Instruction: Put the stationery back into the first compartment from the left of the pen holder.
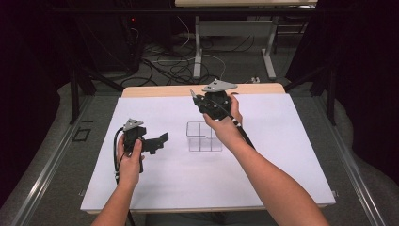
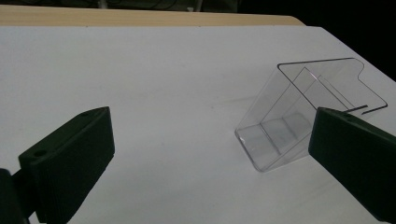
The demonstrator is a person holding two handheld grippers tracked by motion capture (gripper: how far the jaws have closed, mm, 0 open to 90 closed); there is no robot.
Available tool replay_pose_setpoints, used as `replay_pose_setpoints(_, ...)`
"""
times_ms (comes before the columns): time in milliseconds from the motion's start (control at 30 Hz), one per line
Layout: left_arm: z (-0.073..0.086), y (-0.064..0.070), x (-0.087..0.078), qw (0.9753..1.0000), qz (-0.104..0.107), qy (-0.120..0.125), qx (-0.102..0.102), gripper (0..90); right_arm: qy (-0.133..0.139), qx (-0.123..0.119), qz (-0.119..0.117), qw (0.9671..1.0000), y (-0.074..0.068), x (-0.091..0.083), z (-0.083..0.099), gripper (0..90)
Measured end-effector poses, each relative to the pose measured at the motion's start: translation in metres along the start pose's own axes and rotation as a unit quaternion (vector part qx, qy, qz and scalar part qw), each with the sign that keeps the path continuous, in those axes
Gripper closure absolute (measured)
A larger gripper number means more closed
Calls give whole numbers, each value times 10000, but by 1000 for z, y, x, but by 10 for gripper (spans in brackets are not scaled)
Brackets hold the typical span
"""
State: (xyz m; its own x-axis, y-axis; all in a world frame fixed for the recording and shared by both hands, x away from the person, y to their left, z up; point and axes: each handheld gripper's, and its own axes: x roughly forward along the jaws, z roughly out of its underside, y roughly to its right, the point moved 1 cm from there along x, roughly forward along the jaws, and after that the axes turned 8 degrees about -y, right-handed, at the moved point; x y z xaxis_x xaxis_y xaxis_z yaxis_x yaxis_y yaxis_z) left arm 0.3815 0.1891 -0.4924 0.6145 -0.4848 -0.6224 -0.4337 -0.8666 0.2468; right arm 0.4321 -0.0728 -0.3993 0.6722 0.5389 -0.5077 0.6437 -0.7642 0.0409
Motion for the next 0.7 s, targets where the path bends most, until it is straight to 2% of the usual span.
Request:
replay_pose_setpoints(433, 0, -1, -1, 10000, 3, 23, -29, 3, 71, 58, -92, 9999, -21, 17, -5, 800)
replay_pose_setpoints(533, -1, -2, -2, 10000, 4, 58, -57, 3, 101, -19, -90, 9999, -23, 21, -5, 800)
replay_pose_setpoints(700, -1, -3, -3, 10000, 0, 52, -64, 3, 137, 2, -28, 9999, -25, 29, -3, 800)
